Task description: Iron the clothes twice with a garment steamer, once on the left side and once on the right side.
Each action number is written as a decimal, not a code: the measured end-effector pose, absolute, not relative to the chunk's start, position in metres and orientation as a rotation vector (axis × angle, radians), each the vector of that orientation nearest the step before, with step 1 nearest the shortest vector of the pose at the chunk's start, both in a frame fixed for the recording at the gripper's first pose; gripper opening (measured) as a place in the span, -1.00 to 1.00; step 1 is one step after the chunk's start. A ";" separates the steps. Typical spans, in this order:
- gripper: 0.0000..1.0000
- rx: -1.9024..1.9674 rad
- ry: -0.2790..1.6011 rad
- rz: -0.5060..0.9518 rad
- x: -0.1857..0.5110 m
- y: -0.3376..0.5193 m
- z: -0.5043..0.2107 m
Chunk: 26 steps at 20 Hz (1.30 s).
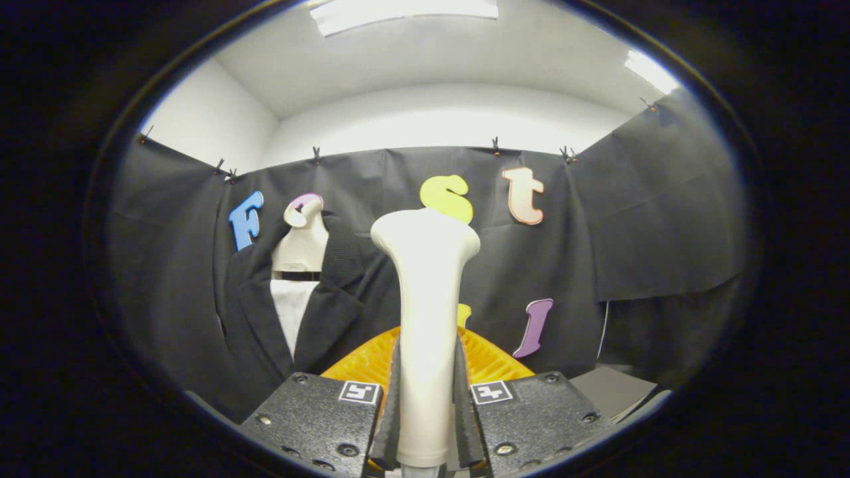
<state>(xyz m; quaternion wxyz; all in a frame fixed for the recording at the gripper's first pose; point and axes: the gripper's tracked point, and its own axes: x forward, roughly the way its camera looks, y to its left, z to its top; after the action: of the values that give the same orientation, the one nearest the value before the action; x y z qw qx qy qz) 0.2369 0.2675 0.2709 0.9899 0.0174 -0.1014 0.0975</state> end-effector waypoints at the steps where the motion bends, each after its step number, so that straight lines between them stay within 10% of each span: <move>1: -0.27 0.028 -0.204 0.201 0.240 0.279 0.271; 26: -0.26 -0.083 -0.066 0.211 0.262 0.322 0.188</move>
<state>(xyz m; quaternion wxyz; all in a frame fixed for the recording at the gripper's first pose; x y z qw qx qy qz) 0.2621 0.3221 0.1879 0.9930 -0.0416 -0.0331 0.1052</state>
